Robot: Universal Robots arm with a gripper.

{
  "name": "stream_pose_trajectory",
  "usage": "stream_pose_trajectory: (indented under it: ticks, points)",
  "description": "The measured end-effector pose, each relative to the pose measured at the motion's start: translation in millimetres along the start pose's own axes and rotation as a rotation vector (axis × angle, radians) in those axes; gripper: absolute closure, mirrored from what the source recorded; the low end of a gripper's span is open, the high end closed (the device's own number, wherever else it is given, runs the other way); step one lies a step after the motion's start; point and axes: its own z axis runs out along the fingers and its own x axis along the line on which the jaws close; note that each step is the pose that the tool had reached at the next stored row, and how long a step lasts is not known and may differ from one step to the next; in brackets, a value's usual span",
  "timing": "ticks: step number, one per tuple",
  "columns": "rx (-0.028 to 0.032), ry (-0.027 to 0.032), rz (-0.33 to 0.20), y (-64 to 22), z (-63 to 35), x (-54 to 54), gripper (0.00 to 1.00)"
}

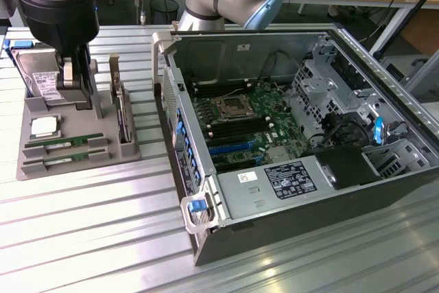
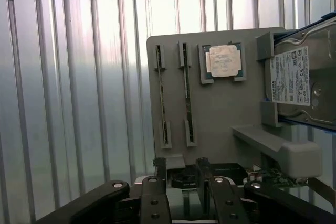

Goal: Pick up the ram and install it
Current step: 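Pick up the ram and move it above insertion slot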

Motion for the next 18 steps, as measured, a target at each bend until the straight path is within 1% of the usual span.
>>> stream_pose_trajectory:
  ticks: [18]
  points:
    - [0.0, -0.0004, -0.003, -0.2, 10.2, 0.4, 0.64]
